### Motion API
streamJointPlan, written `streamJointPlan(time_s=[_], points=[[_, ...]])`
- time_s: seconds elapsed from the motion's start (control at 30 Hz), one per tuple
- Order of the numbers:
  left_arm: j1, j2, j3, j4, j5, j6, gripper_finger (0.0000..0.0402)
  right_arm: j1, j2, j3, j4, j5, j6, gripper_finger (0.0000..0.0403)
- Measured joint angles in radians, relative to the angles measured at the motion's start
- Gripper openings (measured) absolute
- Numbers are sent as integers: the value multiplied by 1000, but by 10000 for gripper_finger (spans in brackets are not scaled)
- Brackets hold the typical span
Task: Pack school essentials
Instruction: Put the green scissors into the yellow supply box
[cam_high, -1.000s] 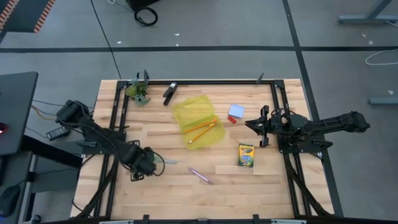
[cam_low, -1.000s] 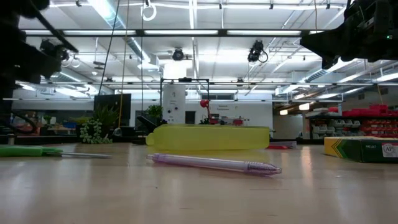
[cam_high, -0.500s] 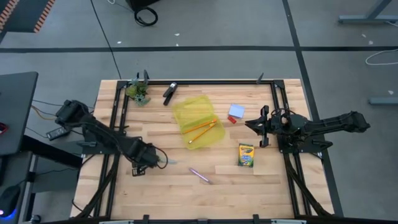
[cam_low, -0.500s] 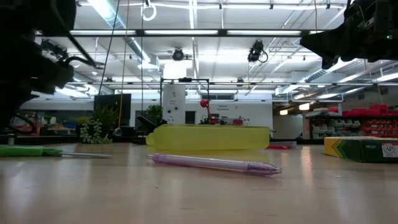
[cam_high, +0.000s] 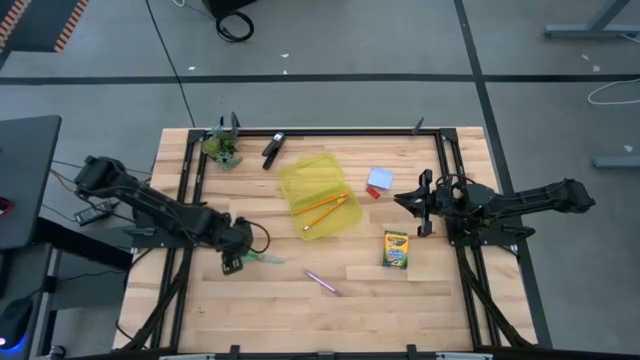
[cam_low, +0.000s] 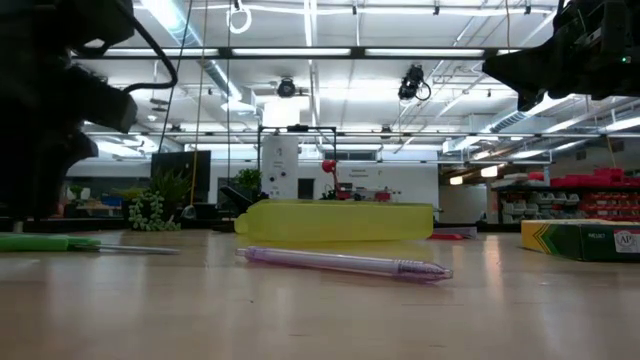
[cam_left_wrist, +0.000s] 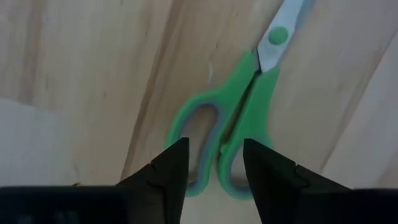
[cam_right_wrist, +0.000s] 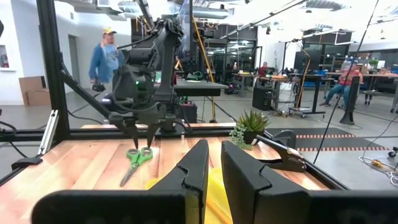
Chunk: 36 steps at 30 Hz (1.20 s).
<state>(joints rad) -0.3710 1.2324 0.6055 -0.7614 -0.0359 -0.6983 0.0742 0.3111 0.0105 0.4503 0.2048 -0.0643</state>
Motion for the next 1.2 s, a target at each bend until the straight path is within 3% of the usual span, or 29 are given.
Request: streamJointPlan(time_s=[0.27,0.8,1.2], points=[[-23,18,0,4,0,30,187,0,0,0,0,0,0,51],[-111,171,5,30,15,2,180,0,0,0,0,0,0,51],[-111,186,4,37,36,-32,133,0,0,0,0,0,0,51]])
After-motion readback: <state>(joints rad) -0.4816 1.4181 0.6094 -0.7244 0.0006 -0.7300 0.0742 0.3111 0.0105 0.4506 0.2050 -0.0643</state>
